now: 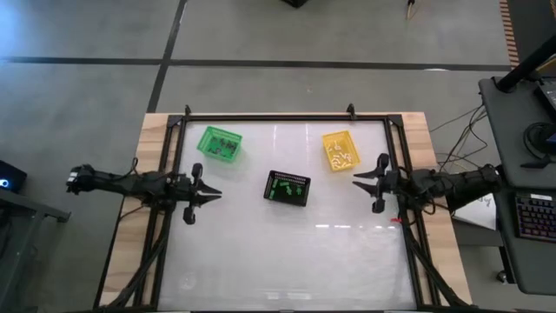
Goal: Sort Halloween decoration
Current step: Return to Home Position
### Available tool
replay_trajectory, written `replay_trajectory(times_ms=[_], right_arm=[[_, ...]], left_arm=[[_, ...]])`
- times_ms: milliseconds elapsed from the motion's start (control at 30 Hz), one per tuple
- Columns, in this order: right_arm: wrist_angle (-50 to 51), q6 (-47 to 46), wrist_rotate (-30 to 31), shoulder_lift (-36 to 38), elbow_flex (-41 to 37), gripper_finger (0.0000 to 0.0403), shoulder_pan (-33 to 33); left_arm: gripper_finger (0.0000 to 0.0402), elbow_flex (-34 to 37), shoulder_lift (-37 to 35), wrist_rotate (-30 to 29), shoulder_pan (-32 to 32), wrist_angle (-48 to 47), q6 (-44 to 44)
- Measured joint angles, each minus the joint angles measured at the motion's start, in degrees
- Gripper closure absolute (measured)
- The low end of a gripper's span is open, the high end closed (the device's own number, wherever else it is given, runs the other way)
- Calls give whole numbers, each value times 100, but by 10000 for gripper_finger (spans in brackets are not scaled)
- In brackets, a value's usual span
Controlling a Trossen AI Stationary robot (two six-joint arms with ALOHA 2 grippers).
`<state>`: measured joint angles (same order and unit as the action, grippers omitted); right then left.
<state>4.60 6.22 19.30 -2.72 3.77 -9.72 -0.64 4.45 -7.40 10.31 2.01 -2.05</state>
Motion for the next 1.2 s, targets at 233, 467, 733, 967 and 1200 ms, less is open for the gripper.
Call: replay_trajectory(times_ms=[233,467,733,967,1200], right_arm=[[153,31,172,-121,2,307,0],[83,-148,175,-195,-9,307,0],[140,-88,787,-184,15,307,0],[-65,-212,933,-187,-28,307,0],[-114,387,930,-195,-52,307,0]], left_arm=[[364,-37,266,-17,0,-54,66],[364,-48,454,-22,0,-64,68],[364,-55,618,-20,0,-60,68],[364,-57,720,-20,0,-43,68],[364,-57,763,-18,0,-34,68]])
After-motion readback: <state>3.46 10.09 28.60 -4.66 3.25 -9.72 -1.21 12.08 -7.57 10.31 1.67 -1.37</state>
